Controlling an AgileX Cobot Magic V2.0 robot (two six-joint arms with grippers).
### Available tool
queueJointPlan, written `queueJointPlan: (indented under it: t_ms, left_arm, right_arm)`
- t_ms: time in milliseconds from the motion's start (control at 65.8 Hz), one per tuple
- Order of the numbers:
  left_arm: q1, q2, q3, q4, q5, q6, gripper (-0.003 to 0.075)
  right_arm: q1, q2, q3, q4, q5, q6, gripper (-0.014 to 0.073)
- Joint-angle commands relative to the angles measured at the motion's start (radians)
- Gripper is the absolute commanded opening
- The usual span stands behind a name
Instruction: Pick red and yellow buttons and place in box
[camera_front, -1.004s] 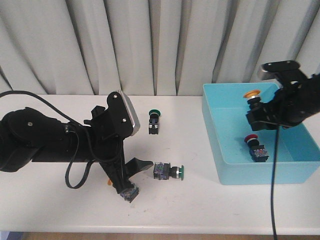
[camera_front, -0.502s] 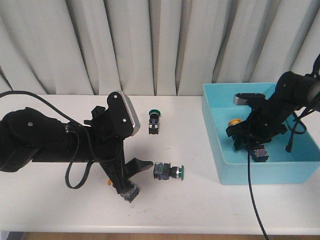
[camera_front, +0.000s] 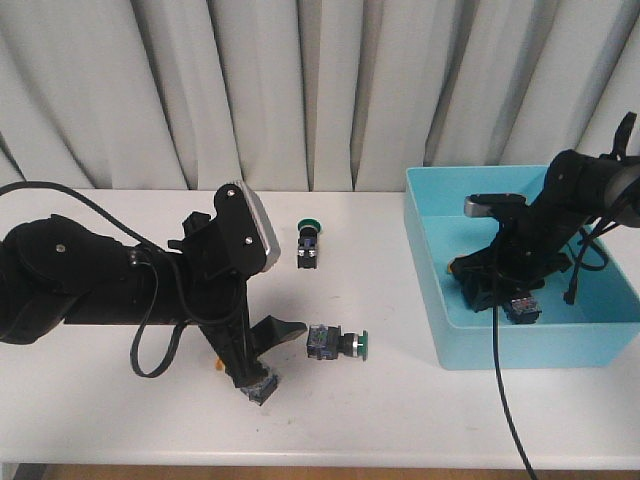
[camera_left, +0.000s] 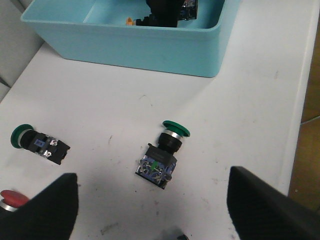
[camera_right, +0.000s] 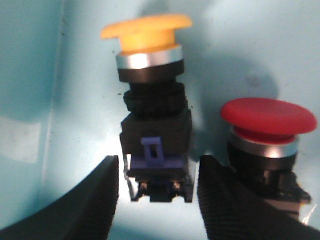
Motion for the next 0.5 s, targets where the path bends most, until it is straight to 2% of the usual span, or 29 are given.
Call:
queueJointPlan:
  t_ms: [0, 122, 228, 335, 411, 487]
  left_arm:
    - [0.002, -0.036, -0.027, -0.027, -0.012, -0.009, 0.0580]
    - [0.002, -0.036, -0.027, -0.027, -0.016, -0.021, 0.0580]
    - [0.005, -0.042, -0.027, -0.012, -0.055, -0.125, 0.0580]
    - [0.034, -0.072, -0.027, 0.065, -0.071, -0.316, 0.0580]
    - [0.068, -0.106, -0.027, 0.179, -0.047, -0.485, 0.0580]
    - [0.108, -0.140, -0.027, 0.367, 0.019, -0.651, 0.0580]
  right_arm:
    - [-0.007, -0.098, -0.058, 0.006, 0.066, 0.015, 0.0380]
    - [-0.003, -0.179, -0.077, 0.005, 0.135, 0.034, 0.0371]
    - [0.004, -0.276, -0.075, -0.029, 0.166, 0.072, 0.0361]
    - [0.014, -0.384, -0.045, -0.100, 0.169, 0.137, 0.0356]
    - [0.017, -0.473, 0.012, -0.135, 0.155, 0.172, 0.0356]
    - [0.025, -0.565, 0.089, -0.166, 0.144, 0.194, 0.0356]
